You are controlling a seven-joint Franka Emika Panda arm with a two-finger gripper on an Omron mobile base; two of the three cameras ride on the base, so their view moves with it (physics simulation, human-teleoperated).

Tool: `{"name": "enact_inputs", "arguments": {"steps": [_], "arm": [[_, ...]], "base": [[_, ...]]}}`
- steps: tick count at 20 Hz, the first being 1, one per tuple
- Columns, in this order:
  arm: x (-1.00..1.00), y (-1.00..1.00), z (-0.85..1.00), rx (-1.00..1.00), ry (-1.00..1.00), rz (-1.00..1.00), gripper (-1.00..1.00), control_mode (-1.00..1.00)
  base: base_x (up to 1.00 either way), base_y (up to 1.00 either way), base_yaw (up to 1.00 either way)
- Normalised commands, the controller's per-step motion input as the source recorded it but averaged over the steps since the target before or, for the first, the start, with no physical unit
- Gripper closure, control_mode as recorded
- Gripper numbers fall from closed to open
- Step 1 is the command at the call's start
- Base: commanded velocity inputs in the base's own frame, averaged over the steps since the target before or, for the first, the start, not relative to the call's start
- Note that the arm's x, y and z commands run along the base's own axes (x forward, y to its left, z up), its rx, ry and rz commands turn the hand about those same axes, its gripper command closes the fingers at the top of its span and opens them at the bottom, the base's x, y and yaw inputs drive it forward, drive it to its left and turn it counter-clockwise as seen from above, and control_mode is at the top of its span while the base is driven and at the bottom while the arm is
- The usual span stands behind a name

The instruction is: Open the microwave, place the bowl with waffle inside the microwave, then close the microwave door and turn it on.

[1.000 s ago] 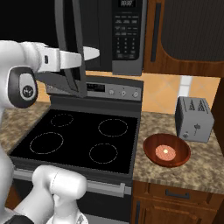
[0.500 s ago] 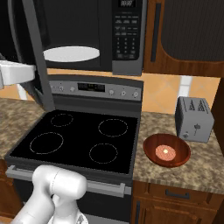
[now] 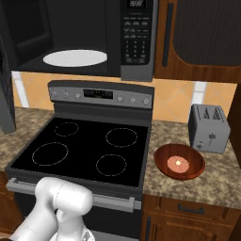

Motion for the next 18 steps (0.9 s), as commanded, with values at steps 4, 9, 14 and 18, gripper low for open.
{"name": "enact_inputs", "arguments": {"steps": [4, 9, 14, 18], "arm": [[-0.33, 0.44, 0.0, 0.0, -0.11, -0.02, -1.0, -1.0], [0.05, 0.15, -0.22, 0.0, -0.18, 0.0, -1.0, -1.0], [0.03, 0.3, -0.01, 0.0, 0.04, 0.0, -1.0, -1.0], [-0.29, 0.1, 0.15, 0.03, 0.12, 0.07, -1.0, -1.0]], "base": [[0.0, 0.0, 0.0], [0.0, 0.0, 0.0], [0.0, 0.0, 0.0], [0.0, 0.0, 0.0]]}}
